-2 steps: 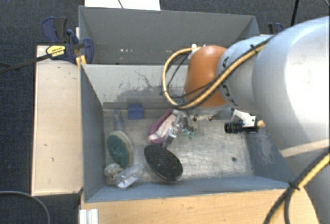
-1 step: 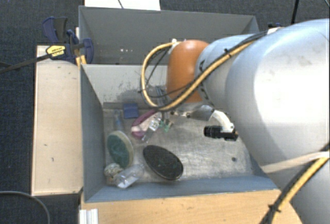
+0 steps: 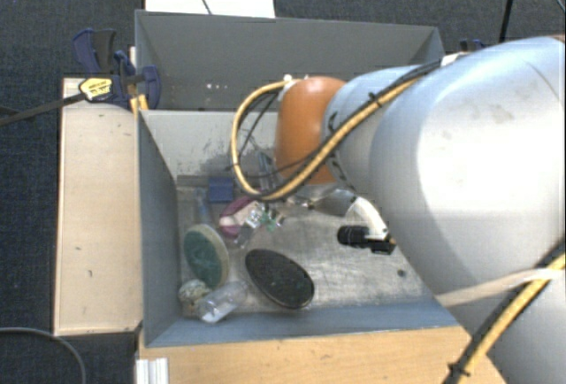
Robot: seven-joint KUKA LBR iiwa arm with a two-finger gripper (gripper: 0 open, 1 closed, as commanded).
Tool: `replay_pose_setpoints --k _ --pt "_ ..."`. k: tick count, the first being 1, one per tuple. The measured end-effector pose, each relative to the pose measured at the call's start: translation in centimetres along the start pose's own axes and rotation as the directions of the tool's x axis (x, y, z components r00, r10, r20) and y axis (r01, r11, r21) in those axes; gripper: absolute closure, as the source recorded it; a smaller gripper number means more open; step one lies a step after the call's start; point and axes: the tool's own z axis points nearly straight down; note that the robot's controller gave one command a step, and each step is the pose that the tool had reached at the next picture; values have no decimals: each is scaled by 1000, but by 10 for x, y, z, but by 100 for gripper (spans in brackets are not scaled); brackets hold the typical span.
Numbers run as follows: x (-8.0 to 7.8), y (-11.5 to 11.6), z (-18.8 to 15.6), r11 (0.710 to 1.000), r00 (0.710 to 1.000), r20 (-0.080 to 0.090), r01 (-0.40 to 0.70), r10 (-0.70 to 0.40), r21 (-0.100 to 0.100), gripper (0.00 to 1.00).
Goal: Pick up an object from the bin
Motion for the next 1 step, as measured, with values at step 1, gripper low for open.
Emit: replay_pose_setpoints --k 1 --pt "3 12 0 993 993 -2 -114 114 10 0"
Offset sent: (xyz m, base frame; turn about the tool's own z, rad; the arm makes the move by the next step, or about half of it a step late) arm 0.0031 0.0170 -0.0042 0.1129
